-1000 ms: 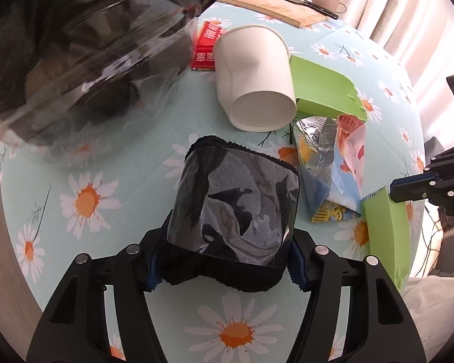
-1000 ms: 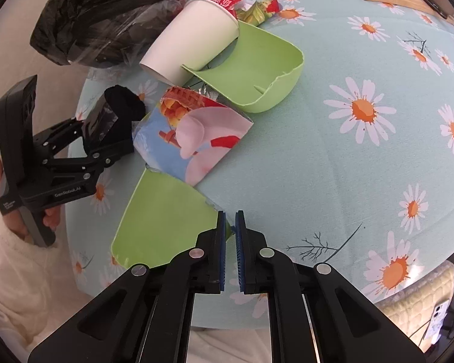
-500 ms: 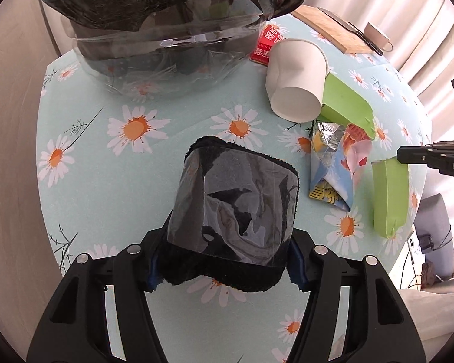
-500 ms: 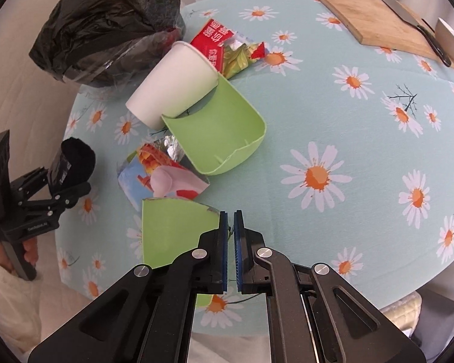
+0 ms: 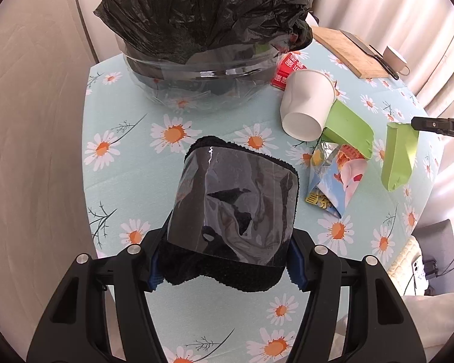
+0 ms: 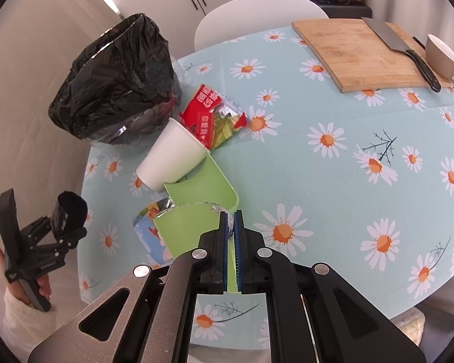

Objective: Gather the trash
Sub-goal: 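Grasp the black wrapped object with the left tool while the right tool grasps the green tray, then carry the black object and green tray over the bin and release both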

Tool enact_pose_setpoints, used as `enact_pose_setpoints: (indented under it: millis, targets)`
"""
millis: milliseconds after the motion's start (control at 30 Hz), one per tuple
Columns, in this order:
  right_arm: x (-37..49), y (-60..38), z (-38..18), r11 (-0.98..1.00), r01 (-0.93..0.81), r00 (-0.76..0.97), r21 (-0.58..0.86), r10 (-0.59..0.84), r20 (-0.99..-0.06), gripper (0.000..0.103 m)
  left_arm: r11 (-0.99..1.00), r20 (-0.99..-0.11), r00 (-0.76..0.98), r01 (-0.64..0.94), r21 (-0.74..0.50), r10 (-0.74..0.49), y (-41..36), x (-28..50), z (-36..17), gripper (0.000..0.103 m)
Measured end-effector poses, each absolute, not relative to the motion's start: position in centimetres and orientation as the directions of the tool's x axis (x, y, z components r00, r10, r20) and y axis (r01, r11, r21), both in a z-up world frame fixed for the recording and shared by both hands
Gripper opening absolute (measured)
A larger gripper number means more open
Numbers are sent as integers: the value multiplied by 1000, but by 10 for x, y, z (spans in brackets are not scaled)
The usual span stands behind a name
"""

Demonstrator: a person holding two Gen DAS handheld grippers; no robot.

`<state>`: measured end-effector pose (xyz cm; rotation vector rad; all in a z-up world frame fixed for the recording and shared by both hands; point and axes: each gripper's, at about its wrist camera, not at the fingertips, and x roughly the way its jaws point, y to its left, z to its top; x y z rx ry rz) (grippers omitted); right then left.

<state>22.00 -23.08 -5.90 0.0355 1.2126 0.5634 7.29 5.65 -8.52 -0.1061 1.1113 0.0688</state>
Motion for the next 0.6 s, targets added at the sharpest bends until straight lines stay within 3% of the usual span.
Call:
enact_pose_setpoints:
  millis: [600]
  targets:
    - [224, -225, 26, 746, -576, 336, 335, 589, -735, 4, 976, -844, 523, -220, -4, 114, 34, 45, -14, 63]
